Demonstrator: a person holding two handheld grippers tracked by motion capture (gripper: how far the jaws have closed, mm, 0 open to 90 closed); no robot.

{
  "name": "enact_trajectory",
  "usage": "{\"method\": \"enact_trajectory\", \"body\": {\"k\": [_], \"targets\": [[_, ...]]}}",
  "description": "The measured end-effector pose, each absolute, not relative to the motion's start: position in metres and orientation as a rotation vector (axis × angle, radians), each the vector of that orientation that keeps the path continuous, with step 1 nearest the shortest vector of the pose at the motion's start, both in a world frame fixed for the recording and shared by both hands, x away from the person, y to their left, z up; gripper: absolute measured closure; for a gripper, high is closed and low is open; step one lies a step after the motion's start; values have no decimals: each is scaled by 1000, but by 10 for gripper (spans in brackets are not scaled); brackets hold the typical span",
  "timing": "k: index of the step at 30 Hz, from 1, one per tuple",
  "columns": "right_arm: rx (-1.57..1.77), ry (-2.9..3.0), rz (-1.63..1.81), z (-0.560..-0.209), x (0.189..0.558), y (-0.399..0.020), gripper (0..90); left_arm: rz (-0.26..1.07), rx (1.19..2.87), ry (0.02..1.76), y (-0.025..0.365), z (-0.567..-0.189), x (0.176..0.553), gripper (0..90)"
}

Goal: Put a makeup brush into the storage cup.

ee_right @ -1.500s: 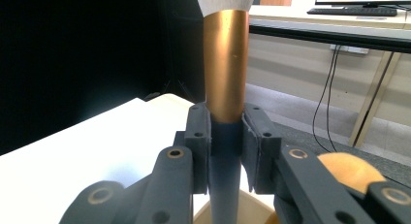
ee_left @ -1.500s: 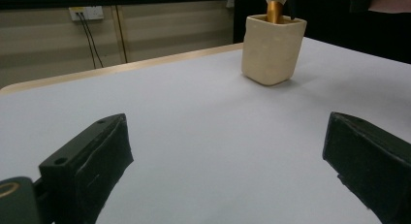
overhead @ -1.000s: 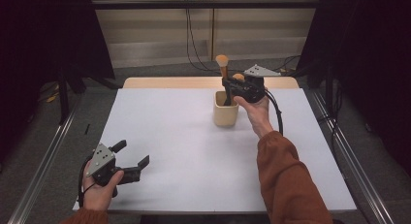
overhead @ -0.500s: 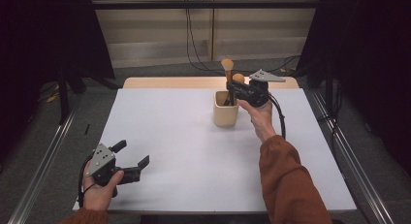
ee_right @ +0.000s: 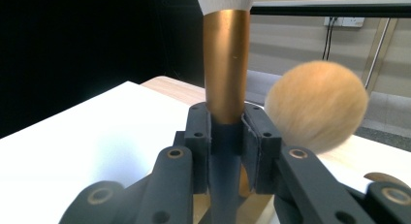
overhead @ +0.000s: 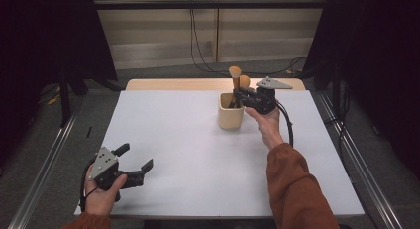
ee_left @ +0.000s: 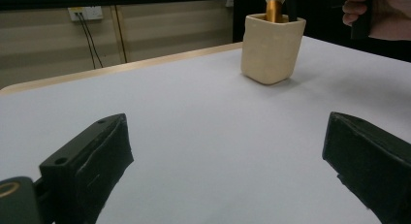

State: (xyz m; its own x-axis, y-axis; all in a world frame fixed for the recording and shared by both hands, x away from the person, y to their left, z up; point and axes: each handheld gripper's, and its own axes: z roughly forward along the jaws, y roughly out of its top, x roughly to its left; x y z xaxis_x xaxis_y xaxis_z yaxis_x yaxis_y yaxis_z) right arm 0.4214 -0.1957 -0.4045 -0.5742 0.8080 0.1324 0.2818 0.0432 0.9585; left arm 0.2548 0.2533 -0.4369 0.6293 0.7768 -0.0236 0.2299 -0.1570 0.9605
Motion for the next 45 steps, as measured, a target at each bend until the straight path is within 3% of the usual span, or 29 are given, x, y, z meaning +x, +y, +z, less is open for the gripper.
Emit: {"method": "enact_trajectory", "body": {"k": [37, 45], "targets": [[1138, 1936, 1464, -421, 416, -198, 746, 592, 1702, 833, 253, -437, 255, 33], [1144, 1949, 1446, -422, 416, -200, 689, 591, 1704, 831, 253, -437, 255, 33]]}}
